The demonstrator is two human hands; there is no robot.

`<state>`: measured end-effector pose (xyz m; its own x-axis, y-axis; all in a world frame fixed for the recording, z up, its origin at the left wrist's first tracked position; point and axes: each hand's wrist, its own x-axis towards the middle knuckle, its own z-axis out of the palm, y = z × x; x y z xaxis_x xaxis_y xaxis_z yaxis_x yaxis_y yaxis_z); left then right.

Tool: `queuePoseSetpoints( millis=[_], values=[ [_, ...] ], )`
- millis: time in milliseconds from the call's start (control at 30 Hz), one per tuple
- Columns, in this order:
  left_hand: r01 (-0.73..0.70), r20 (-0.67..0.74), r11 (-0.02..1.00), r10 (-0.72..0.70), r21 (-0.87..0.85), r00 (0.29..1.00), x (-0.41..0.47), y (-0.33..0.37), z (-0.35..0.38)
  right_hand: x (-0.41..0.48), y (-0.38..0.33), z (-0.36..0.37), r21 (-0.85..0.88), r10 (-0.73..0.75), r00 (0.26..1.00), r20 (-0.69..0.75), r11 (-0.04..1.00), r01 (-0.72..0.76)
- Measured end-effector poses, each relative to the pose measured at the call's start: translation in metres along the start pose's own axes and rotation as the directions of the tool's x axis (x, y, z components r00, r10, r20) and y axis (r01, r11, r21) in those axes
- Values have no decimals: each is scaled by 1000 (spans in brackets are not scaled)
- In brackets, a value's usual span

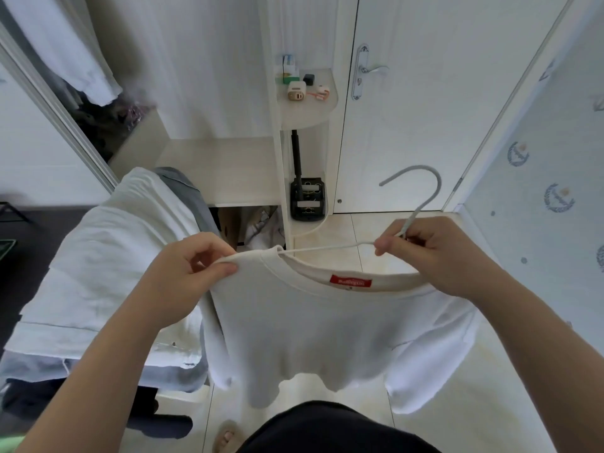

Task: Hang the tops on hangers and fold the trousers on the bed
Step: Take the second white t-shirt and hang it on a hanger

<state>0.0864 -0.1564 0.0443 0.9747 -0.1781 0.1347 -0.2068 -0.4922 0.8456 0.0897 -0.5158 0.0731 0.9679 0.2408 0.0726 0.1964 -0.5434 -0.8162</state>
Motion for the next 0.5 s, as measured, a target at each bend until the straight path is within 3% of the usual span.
queuePoseSetpoints(
  millis=[100,167,267,333,500],
  values=[
    [-26,-77,1000,26,8,997,-2,3,0,4,-2,-3,-63,45,979,200,997,-34],
    [-54,-96,998,52,-22,994,-4,8,-2,5,-2,3,-108,83,965,248,992,-58],
    [-113,-77,993,115,26,990,-4,14,-10,3,-2,14,-54,59,994,87,997,-54],
    [-79,-96,990,91,117,991,1,11,-15,-1,-4,17,6,11,1000,-3,1000,-11],
    [-3,-152,986,29,168,988,-1,6,-12,-6,-13,31,72,-47,999,-10,996,47]
  ],
)
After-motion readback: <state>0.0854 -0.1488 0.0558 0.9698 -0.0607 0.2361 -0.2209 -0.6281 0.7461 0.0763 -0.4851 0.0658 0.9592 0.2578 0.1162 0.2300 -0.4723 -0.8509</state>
